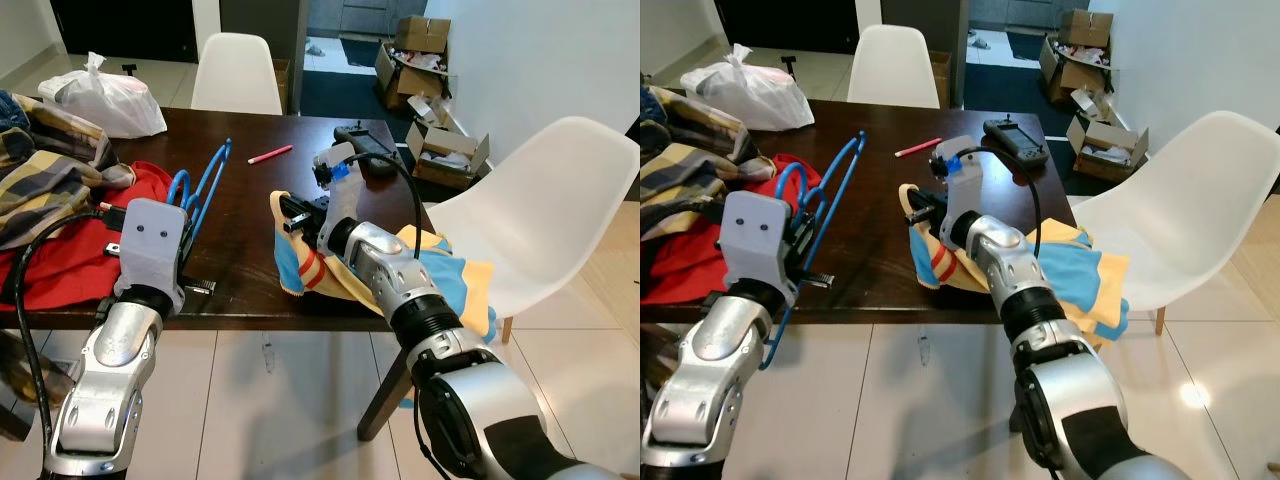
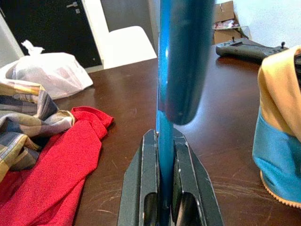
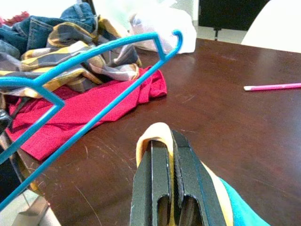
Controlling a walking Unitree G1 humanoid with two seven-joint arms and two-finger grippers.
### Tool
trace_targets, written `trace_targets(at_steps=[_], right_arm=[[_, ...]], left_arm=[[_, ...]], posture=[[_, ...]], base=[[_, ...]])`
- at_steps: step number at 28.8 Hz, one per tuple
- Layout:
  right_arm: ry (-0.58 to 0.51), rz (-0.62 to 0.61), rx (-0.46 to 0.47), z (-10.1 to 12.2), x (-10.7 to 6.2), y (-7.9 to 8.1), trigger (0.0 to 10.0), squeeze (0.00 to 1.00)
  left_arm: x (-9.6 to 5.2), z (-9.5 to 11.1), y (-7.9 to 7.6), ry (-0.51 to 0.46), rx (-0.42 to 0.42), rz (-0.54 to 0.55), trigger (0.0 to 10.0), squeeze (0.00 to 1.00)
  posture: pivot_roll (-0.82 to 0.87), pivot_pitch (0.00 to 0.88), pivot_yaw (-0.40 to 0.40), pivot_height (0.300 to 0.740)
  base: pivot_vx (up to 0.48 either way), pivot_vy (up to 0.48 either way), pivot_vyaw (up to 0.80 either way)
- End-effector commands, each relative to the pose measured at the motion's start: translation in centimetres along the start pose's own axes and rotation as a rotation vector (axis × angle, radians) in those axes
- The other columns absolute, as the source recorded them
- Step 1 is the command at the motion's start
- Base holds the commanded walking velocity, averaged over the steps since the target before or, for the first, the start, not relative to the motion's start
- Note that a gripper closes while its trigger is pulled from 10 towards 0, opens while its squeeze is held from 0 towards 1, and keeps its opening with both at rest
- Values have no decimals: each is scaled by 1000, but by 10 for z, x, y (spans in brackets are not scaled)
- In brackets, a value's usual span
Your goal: Hang hanger
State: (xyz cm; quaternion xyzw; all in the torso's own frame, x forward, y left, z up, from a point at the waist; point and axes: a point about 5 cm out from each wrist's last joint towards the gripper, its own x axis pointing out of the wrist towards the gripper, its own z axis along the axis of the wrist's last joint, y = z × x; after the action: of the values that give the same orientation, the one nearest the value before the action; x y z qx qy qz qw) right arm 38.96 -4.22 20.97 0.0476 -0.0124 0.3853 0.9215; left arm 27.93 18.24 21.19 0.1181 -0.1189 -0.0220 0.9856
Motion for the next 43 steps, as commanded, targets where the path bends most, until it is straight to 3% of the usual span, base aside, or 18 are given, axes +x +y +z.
trace_targets(at_steps=[1,14,23,29,32,34,35,36,38,43], right_arm=[[1,22,-16,-2,1,4,10000,0],[-20,25,-14,0,1,6,10000,0],[1,-14,-40,-3,4,7,10000,0],[-6,-77,-31,2,4,0,10000,0],[-116,6,82,23,11,9,10000,0],[-116,6,82,23,11,9,10000,0],[-171,90,135,34,15,20,10000,0],[-171,90,135,34,15,20,10000,0],[-299,255,253,64,23,43,10000,0],[-333,284,298,80,33,55,10000,0]], left_arm=[[-1,-3,0,14,-3,1,10000,0],[1,-1,-4,3,12,-26,10000,0],[1,1,-7,-1,10,-37,10000,0],[0,0,-12,2,-19,-60,10000,0],[-1,0,-15,4,-18,-67,10000,0],[-1,0,-15,4,-18,-67,10000,0],[-2,-1,-16,5,-18,-68,10000,0],[-2,-1,-16,5,-18,-68,10000,0],[-2,-2,-18,8,-22,-73,10000,0],[-2,-2,-23,9,-28,-80,10000,0]], posture=[[123,90,-104,740],[127,82,-94,740],[130,81,-93,740],[131,86,-97,740],[131,89,-104,740],[131,89,-104,740],[132,90,-105,740],[132,90,-105,740],[129,93,-110,740],[133,93,-116,740]], base=[[311,0,725],[361,0,726],[375,0,0],[0,0,0],[0,0,0],[0,0,0],[0,0,0],[0,0,0],[0,0,0],[0,0,0]])
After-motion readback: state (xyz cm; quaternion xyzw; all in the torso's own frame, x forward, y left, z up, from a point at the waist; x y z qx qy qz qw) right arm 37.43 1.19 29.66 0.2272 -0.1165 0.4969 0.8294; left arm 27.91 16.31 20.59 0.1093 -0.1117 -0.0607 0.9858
